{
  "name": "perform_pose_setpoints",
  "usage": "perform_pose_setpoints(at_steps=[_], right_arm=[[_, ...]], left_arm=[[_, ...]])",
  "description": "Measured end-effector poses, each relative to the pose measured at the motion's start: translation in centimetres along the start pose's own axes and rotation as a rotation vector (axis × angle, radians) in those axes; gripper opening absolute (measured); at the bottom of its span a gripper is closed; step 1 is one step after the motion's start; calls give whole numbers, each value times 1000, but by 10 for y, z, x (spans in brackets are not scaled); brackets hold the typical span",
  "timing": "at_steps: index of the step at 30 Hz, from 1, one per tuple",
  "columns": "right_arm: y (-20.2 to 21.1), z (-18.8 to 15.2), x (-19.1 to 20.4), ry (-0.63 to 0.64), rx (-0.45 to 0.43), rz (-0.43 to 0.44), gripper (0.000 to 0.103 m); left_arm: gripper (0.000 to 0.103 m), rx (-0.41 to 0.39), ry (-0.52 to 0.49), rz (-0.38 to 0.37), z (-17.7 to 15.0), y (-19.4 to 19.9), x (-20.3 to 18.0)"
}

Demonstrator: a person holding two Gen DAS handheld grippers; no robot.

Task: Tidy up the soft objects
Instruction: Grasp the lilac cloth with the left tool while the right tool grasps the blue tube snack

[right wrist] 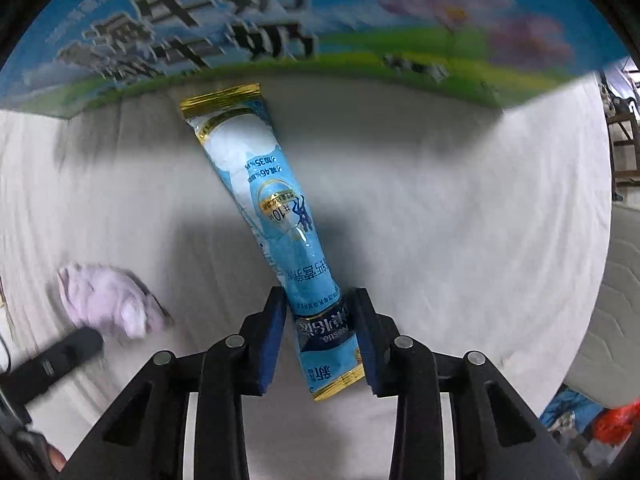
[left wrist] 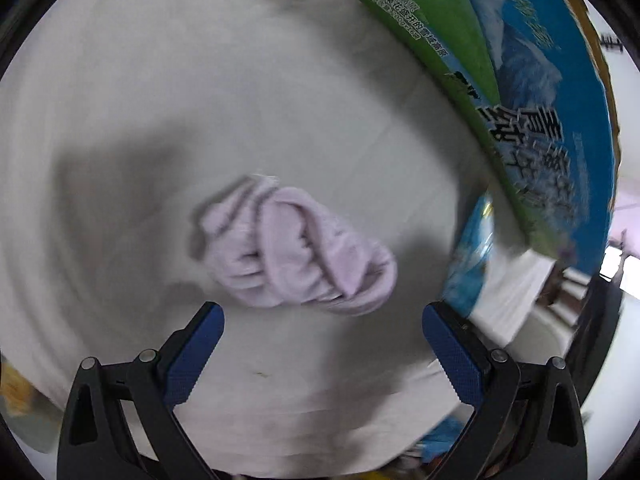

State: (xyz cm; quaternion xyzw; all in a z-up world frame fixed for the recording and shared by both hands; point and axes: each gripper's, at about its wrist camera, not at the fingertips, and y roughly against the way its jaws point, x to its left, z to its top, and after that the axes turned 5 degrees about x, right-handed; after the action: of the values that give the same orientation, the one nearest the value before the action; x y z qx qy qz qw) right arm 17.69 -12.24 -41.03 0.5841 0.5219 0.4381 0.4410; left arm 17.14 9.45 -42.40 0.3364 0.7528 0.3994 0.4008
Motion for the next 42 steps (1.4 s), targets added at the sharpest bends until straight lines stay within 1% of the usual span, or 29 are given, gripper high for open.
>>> perform_pose_setpoints(at_steps=[2,4,5,6,7,8,9,11,13,14,16,18,19,22,23,25,27,28,29,31,32,33,35,39,42], right_arm=[[-3,-11,-5,-4,20,-1,35],[-5,-21,-10,-6,38,20,35],[-5,-24,-13,-6,43,29,35],[-6,-26,-14,-2,51,41,35],[-6,-26,-15,2,56,59,36],[-6,-26,-17,3,60,72,37],[-6,-26,-18,-2,59,80,37],[-1,-24,-21,5,28,70,40],[4,-21,-22,26,-14,46,44],[4,-20,-20,30,-21,45,45],[-3,-16,-17,36,-4,38,45],[-7,-13,-18,31,5,35,46],[-7,-11,-16,30,2,29,46],[-9,-17,-16,13,33,-2,31],[-9,-22,-16,15,39,-22,26],[-8,-28,-13,23,35,-33,23],[-10,-32,-10,35,32,-42,24],[-13,-33,-10,38,39,-39,26],[-19,-35,-4,33,40,-32,28],[-19,-38,-3,23,40,-31,28],[-19,-39,-5,17,46,-31,26],[-19,-39,-7,9,56,-27,25],[-17,-15,-4,15,81,-23,19],[-15,-33,-9,28,99,-14,19],[-18,-39,-13,22,110,-12,19]], left_arm=[[102,-9,19,-14,6,-6,-2],[97,-12,33,-4,14,-13,-3],[86,-11,34,5,16,-15,-4],[71,-13,25,34,18,-18,-5],[66,-13,8,57,22,-20,-9],[65,-14,-18,78,24,-21,-13],[63,-20,-65,117,22,-22,-19],[61,-32,-155,198,24,-20,-39],[61,-59,-273,328,18,-23,-59],[61,-65,-320,373,16,-26,-67],[61,-65,-420,466,12,-35,-83],[61,-70,-480,528,11,-45,-94],[61,-77,-489,542,12,-49,-97],[61,-93,-490,584,16,-61,-108],[62,-105,-487,579,19,-62,-113],[61,-117,-477,564,18,-65,-117],[59,-126,-480,558,16,-67,-117],[57,-135,-483,552,14,-68,-118],[55,-139,-487,554,11,-61,-105],[53,-139,-497,556,6,-53,-88],[51,-136,-499,553,0,-49,-73],[51,-129,-502,549,-7,-49,-71],[51,-117,-514,545,-19,-49,-67],[51,-82,-560,548,-58,-56,-61],[51,-63,-565,549,-70,-71,-58]])
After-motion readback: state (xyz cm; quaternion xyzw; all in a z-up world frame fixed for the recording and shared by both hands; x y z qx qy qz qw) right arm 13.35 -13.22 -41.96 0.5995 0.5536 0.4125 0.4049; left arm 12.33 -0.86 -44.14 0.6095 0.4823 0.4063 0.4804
